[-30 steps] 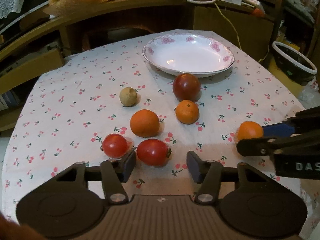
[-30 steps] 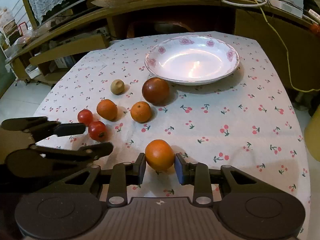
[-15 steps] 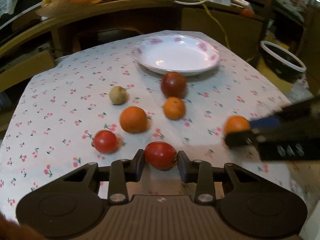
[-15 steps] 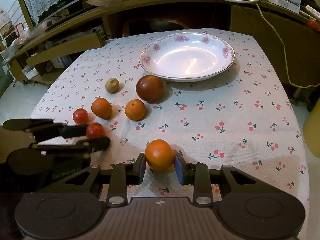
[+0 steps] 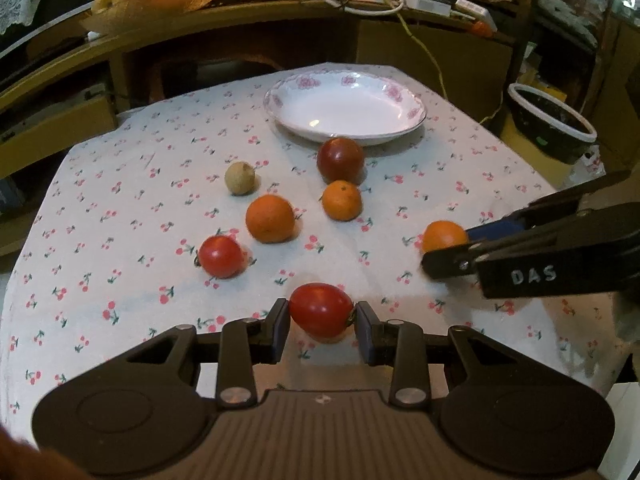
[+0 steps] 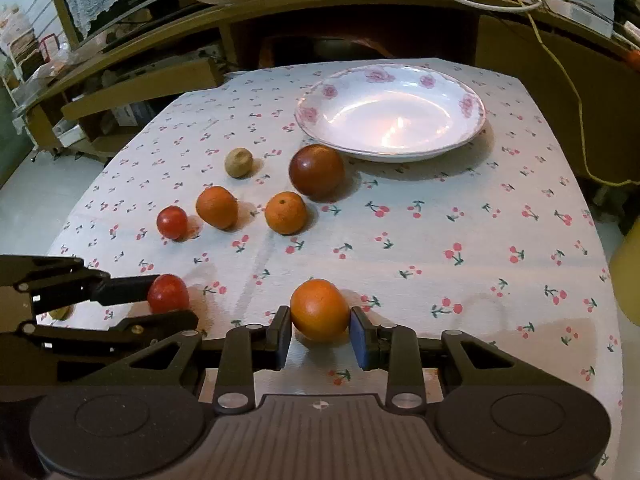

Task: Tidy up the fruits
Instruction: 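Carry the orange and the red tomato with both tools over the white plate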

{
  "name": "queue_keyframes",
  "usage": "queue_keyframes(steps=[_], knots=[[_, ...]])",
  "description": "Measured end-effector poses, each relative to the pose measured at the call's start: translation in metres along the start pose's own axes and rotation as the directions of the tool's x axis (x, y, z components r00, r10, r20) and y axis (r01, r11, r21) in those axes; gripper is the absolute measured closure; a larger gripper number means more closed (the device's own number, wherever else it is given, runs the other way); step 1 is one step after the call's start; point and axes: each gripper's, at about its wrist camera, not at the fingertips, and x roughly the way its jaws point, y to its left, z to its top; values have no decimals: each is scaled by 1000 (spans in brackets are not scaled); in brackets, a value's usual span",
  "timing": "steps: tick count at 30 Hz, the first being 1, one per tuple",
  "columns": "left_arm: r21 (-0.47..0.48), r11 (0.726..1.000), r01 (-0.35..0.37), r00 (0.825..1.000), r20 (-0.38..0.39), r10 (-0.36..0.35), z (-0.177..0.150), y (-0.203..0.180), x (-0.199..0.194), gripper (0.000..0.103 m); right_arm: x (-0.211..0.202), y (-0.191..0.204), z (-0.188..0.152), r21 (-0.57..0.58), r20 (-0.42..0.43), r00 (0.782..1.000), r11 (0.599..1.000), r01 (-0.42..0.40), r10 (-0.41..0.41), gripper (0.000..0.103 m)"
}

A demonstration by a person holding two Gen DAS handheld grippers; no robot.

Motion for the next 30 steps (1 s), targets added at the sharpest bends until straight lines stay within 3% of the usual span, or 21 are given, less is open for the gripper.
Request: queue_keyframes(steps=[10,19,26,30], knots=[[7,1000,8,1000,9,-9,2,-3,-6,63,-4,-2,1,22,13,1000,1000,-18,18,71],[-83,996,-13,996,87,20,29,30,-33,63,-11,0,5,39,29,998,998,-51,50,71],[19,992,-128,978,168,124,75,55,-80,63,-23,12,30,22,91,991,995,-100,97,71],[24,988,-149,972,188,142,89,59,-96,63,-30,14,44,3,132,984,993,-120,119,71]])
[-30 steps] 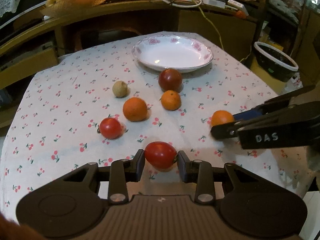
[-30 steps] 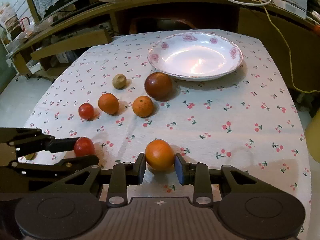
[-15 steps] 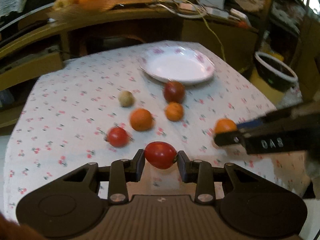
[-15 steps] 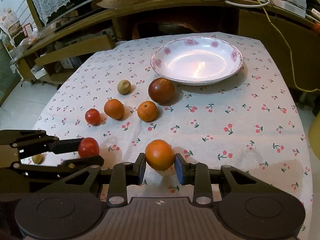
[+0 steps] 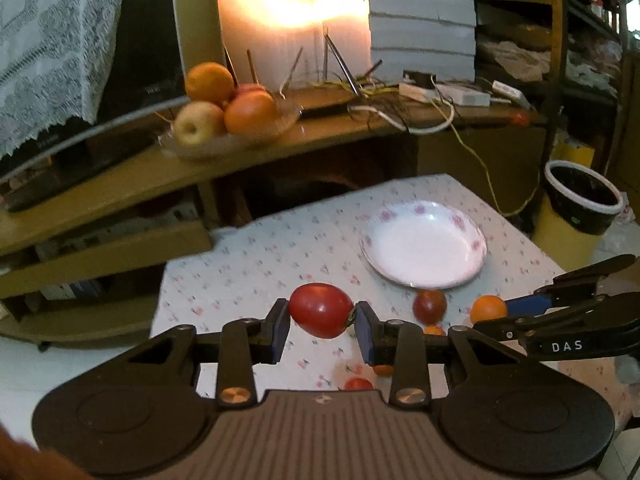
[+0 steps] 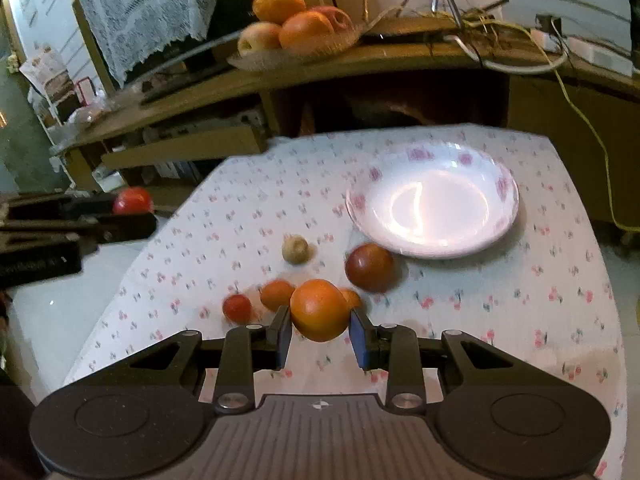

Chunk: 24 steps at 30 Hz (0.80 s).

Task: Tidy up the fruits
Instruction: 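Carry the orange and the red tomato with both tools over the white plate, then open the left tool to drop the tomato while the right tool releases the orange into the plate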

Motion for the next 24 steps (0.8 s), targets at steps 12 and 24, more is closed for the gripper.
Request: queue_keyframes(steps=[12,24], knots=[[2,992,128,992,-12,-128,24,-48,77,63,11,-30,29,6,38,996,997,77,-78,71],[4,987,163,983,-81,-163,37,-69,157,63,54,-67,55,-3,1,989,989,149,-149,71]])
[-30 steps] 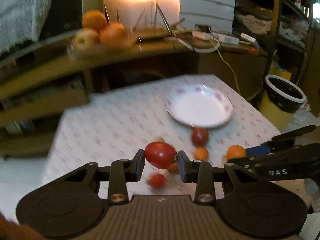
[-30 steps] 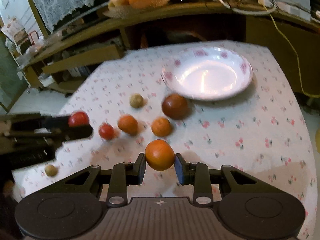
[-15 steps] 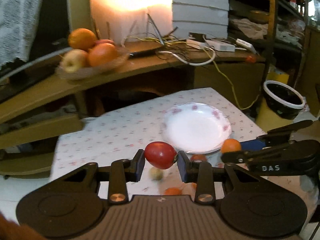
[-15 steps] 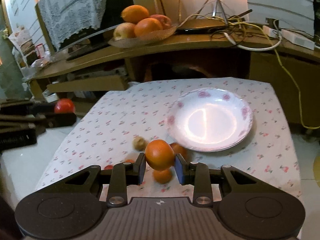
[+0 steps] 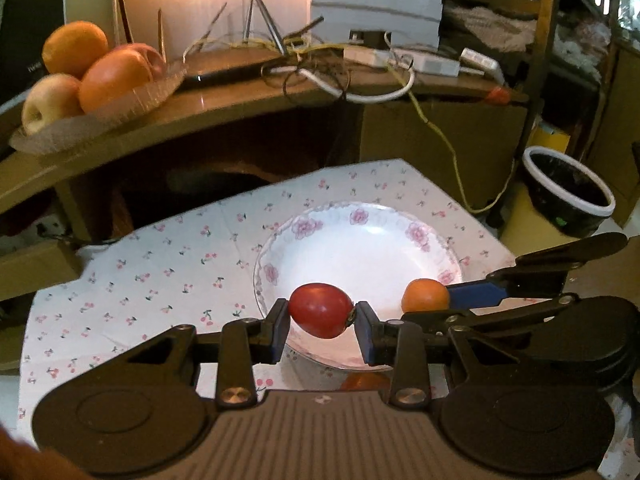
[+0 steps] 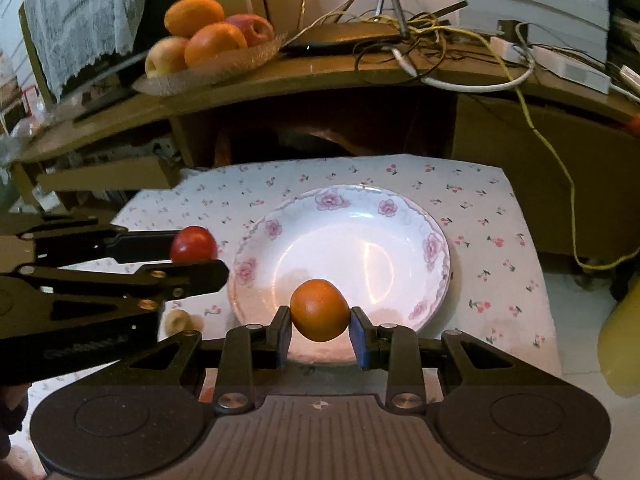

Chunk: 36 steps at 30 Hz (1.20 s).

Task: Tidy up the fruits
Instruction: 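Open the left tool to drop the tomato while the right tool releases the orange into the plate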

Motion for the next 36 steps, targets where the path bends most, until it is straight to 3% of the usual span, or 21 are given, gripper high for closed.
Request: queue_keyframes(steps=[9,18,36], knots=[[0,1000,-21,998,-50,21,-3,3,29,63,32,-7,2,-35,-54,998,999,24,-26,71],[1,999,-33,997,-73,33,-4,5,35,63,41,-12,8,-27,-52,998,999,32,-34,69],[13,998,-62,998,-13,62,-2,2,6,58,26,-8,10,-23,-5,999,999,35,-35,63]])
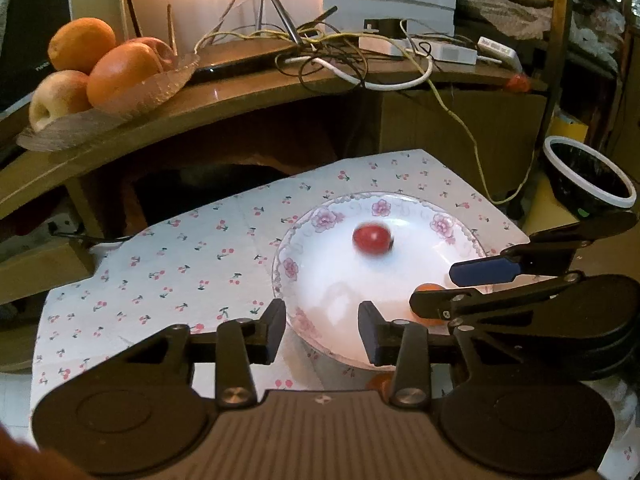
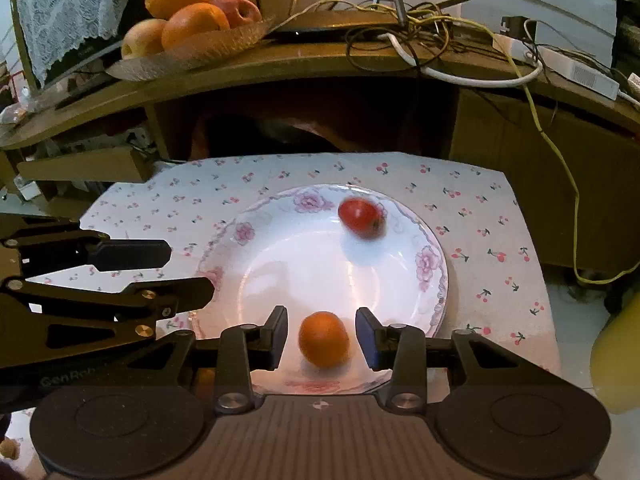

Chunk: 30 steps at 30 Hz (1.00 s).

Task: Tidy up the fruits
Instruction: 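Open the left tool to drop the tomato while the right tool releases the orange into the plate, then reach the left tool to the small beige fruit and grasp it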

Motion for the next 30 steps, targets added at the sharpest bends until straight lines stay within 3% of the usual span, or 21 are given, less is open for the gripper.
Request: queue_keyframes(steps=[11,30], knots=[[-10,999,-48,999,10,48,-26,1,-46,57,-25,22,-13,-39,1,998,998,-57,57,62],[-91,988,-126,991,-58,121,-104,10,-121,56,-67,82,-55,-127,-42,987,979,-159,154,59]])
